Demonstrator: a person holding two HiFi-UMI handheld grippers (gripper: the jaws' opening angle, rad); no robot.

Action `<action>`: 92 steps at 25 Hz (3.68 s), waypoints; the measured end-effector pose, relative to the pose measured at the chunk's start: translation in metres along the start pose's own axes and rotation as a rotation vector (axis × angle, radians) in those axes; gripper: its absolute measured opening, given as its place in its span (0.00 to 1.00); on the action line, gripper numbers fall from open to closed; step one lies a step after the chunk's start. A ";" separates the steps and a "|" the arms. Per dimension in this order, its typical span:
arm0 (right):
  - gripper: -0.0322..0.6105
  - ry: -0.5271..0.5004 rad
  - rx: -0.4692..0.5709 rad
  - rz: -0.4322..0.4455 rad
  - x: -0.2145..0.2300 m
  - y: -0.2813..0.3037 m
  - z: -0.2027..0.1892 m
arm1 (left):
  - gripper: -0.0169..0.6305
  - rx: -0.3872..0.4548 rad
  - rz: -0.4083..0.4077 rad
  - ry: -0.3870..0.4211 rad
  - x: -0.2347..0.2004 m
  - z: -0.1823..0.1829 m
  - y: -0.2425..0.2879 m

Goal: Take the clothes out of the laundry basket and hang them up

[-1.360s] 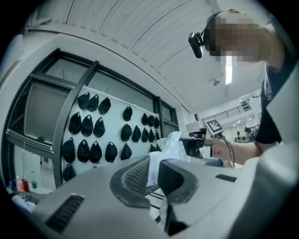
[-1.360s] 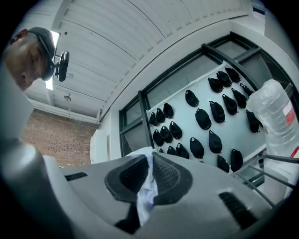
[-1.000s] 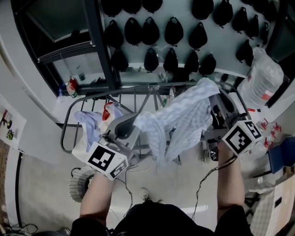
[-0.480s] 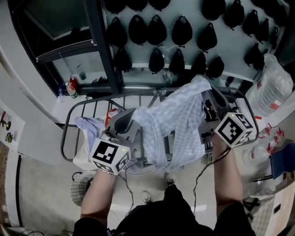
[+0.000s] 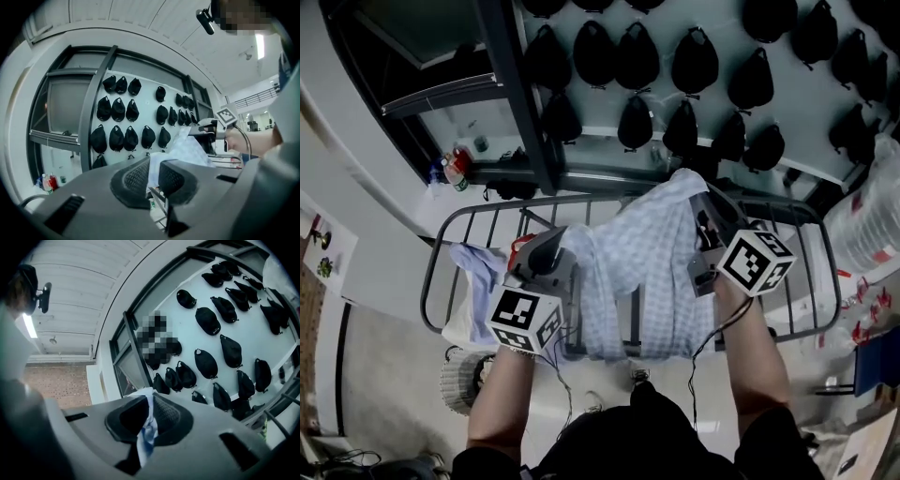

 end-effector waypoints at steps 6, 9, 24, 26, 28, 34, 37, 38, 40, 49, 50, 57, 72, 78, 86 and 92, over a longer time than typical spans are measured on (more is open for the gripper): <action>0.09 0.043 -0.067 0.040 0.034 0.030 -0.040 | 0.05 -0.056 0.082 -0.023 -0.016 -0.031 0.028; 0.09 0.052 -0.105 0.054 0.042 0.043 -0.060 | 0.05 -0.081 0.124 -0.047 -0.026 -0.046 0.036; 0.09 0.068 -0.281 0.090 0.075 0.082 -0.142 | 0.05 -0.206 0.279 -0.072 -0.058 -0.102 0.063; 0.09 0.074 -0.306 0.095 0.079 0.086 -0.152 | 0.06 -0.230 0.291 -0.065 -0.060 -0.108 0.065; 0.09 0.082 -0.328 0.095 0.082 0.089 -0.161 | 0.10 -0.263 0.298 -0.057 -0.061 -0.114 0.067; 0.09 0.079 -0.397 0.079 0.091 0.099 -0.187 | 0.30 -0.311 0.318 -0.021 -0.067 -0.122 0.062; 0.12 0.062 -0.434 0.078 0.089 0.102 -0.198 | 0.33 -0.330 0.314 -0.004 -0.068 -0.125 0.055; 0.13 0.058 -0.441 0.080 0.087 0.103 -0.201 | 0.34 -0.339 0.313 0.002 -0.069 -0.127 0.053; 0.17 0.051 -0.457 0.079 0.086 0.104 -0.206 | 0.36 -0.358 0.311 0.012 -0.070 -0.130 0.049; 0.35 -0.018 -0.536 0.052 0.085 0.103 -0.217 | 0.43 -0.518 0.317 0.007 -0.082 -0.156 0.035; 0.36 -0.016 -0.542 0.049 0.086 0.102 -0.218 | 0.43 -0.532 0.315 0.011 -0.083 -0.158 0.034; 0.40 -0.045 -0.612 0.006 0.087 0.097 -0.230 | 0.46 -0.589 0.310 0.047 -0.089 -0.165 0.025; 0.49 -0.256 -0.819 -0.007 0.077 0.074 -0.257 | 0.51 -0.821 0.234 0.164 -0.086 -0.198 0.003; 0.50 -0.267 -0.869 0.002 0.075 0.067 -0.264 | 0.51 -0.878 0.163 0.161 -0.082 -0.205 -0.003; 0.50 -0.214 -0.867 -0.042 0.077 0.067 -0.269 | 0.51 -0.886 -0.054 0.121 -0.057 -0.207 -0.014; 0.52 -0.170 -0.864 -0.095 0.086 0.069 -0.274 | 0.51 -0.742 -0.185 0.365 -0.042 -0.187 -0.018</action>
Point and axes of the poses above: the fingertips, and each gripper's own axes: y forward along the fingers, x to its right, z out of its top, the point moved 2 cm from there along -y, backward along the fingers, and after that the axes turned 9 degrees about -y, right-handed, at the moved point
